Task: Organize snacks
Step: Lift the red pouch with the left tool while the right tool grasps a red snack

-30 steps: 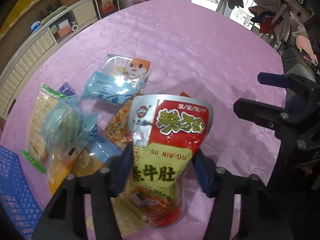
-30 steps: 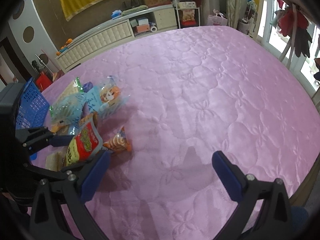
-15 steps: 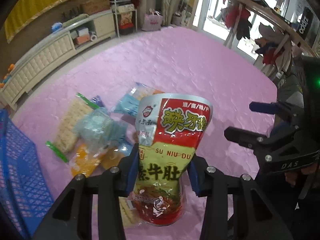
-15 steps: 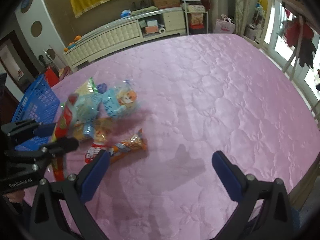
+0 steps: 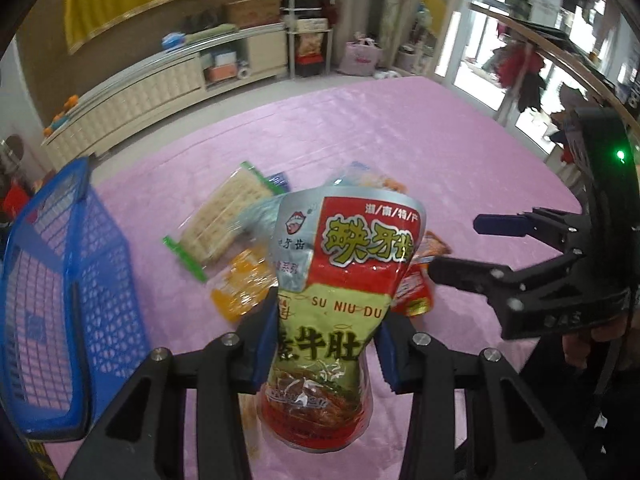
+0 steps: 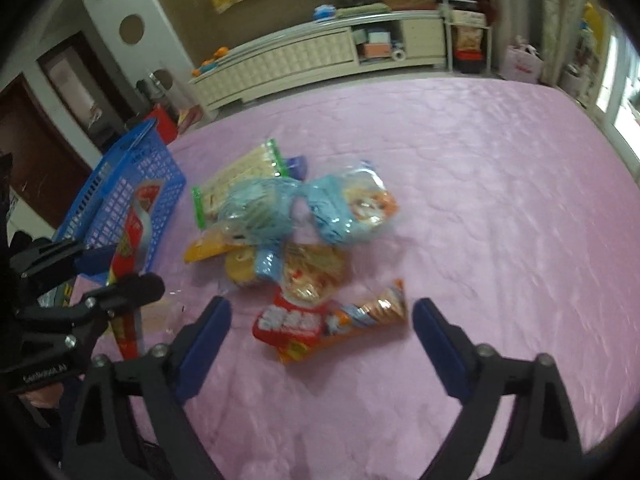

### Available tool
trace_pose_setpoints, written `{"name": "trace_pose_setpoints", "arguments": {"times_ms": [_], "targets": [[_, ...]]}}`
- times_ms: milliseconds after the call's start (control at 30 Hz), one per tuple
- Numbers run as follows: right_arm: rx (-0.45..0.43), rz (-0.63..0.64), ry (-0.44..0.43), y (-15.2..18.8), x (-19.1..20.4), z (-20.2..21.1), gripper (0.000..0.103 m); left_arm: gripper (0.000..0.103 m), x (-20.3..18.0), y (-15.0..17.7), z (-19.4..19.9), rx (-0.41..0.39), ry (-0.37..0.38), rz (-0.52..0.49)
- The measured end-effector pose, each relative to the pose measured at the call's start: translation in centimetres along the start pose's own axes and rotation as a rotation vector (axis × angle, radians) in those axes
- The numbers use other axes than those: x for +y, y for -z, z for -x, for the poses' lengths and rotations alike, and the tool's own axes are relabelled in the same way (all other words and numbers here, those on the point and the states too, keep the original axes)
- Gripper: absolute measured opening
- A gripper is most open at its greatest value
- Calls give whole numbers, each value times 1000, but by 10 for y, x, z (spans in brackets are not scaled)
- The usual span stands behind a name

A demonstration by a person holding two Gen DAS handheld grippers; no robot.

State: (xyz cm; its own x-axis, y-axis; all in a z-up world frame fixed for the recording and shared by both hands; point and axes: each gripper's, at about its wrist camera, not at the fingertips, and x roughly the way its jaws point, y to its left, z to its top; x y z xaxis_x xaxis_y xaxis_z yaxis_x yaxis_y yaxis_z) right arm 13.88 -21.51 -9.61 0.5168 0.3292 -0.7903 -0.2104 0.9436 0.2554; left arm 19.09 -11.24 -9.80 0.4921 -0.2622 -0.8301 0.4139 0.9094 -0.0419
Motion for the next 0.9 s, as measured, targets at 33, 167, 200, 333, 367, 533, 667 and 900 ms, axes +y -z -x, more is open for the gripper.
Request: {"name": "trace_pose_setpoints", "arguments": {"times_ms": [33,167,200,333,367,533,667,900], "targets": [[12,7,-3,-4,3,-8,86,41,2,1,-2,2,-6,8],[96,-16,-40,-13,4,-41,81,41,12,3,-10,12,-17,35],[115,-18,-36,-14,3,-49,79,41,13,2,-11,14,-17,37],[180,-32,-76,-11,0,-72,58,41,17,4,-17,22,-8,45],[195,-34,-84,-10,0,-75,53,41,19,5,-20,25,-9,46],[176,-26,-147,1,5,-71,22,41,23,7,-24,26,7,70],[131,-14,-171,2,15,-53,12,41,21,9,-14,4,18,72],[66,9,-192,-5,33,-12,12,41,22,9,23,-65,11,78]]}}
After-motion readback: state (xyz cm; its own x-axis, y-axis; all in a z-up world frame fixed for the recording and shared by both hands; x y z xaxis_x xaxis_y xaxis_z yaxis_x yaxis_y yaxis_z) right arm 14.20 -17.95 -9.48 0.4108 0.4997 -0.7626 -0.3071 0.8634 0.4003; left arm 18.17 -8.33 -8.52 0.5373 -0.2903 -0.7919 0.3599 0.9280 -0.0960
